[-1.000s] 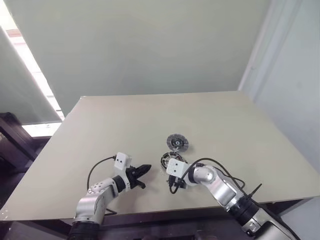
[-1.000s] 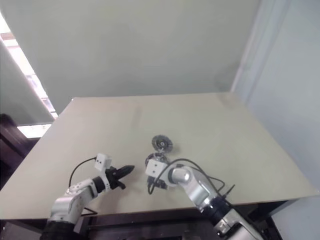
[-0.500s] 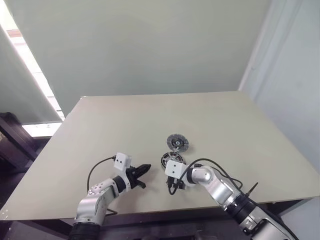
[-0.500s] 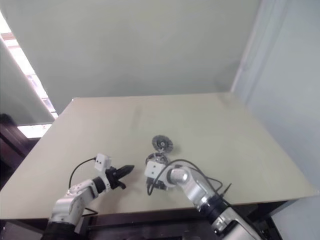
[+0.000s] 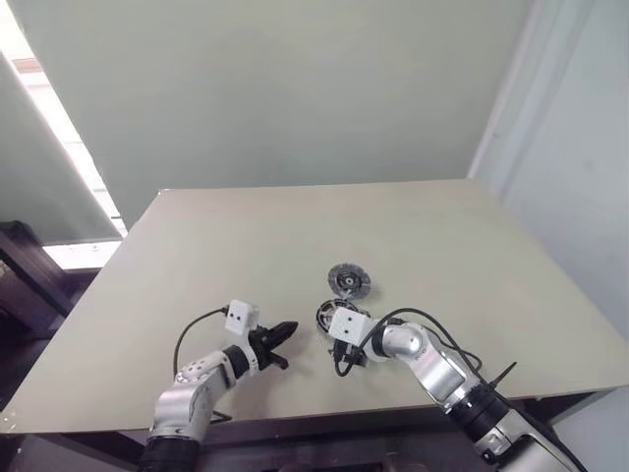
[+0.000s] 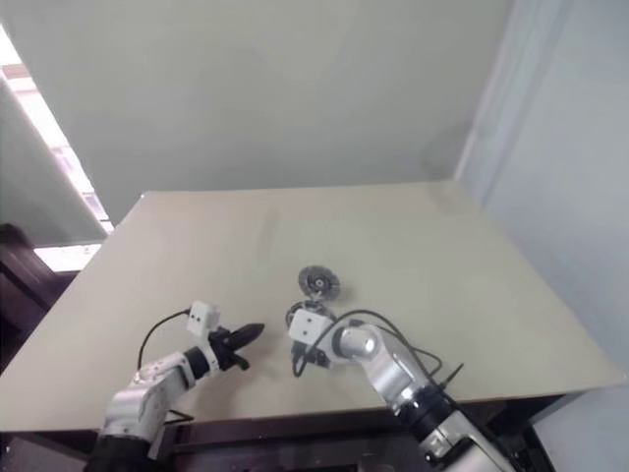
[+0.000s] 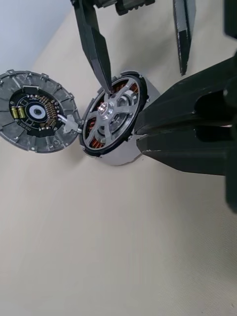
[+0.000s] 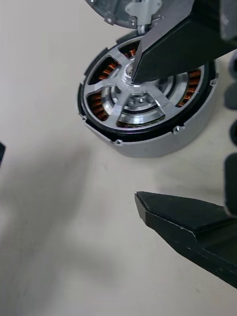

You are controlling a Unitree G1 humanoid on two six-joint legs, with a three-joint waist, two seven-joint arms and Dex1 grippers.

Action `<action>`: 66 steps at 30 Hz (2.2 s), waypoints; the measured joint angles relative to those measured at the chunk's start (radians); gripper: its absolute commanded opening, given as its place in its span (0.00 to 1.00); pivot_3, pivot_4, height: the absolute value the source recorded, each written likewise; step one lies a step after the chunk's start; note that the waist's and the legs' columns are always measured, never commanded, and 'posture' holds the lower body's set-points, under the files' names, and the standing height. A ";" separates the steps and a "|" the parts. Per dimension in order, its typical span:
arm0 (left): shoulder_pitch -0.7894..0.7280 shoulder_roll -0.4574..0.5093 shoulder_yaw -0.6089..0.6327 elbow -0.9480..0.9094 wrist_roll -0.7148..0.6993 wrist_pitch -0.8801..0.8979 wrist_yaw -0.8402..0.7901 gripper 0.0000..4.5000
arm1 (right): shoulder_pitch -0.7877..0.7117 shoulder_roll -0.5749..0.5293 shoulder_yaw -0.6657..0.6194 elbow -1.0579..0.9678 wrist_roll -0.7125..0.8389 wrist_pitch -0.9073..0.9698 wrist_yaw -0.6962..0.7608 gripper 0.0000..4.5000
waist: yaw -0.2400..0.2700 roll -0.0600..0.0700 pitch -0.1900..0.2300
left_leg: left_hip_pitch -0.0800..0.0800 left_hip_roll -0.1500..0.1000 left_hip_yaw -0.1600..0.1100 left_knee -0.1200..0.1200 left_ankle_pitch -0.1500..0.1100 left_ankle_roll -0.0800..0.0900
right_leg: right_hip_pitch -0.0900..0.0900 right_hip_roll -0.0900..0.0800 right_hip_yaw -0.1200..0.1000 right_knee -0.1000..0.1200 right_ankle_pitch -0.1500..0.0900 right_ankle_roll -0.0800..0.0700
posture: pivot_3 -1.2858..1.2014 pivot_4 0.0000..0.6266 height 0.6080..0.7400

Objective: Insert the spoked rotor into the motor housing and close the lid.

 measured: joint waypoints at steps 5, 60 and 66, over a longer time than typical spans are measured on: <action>0.000 0.000 0.000 0.003 0.000 -0.002 0.000 0.00 | 0.000 0.002 0.004 0.001 -0.002 0.001 0.012 0.84 | 0.000 0.000 0.000 | 0.000 0.000 0.000 0.000 0.000 0.000 | 0.000 0.000 0.000 0.000 0.000 0.000 | 0.52 0.00 1.00; 0.012 -0.022 0.012 0.009 -0.002 -0.033 0.016 0.00 | 0.040 0.248 -0.140 -0.363 0.273 0.958 -0.030 0.02 | 0.003 0.000 0.000 | -0.002 0.000 -0.001 0.001 0.000 -0.001 | -0.002 0.000 -0.001 0.002 0.000 0.000 | 0.52 0.00 1.00; 0.014 -0.036 0.013 0.016 -0.002 -0.039 0.016 0.00 | 0.049 0.294 -0.159 -0.338 0.292 0.934 -0.139 0.02 | 0.003 0.000 0.000 | -0.002 0.000 -0.001 0.001 0.000 -0.001 | -0.003 0.000 -0.002 0.002 0.000 0.000 | 0.52 0.00 1.00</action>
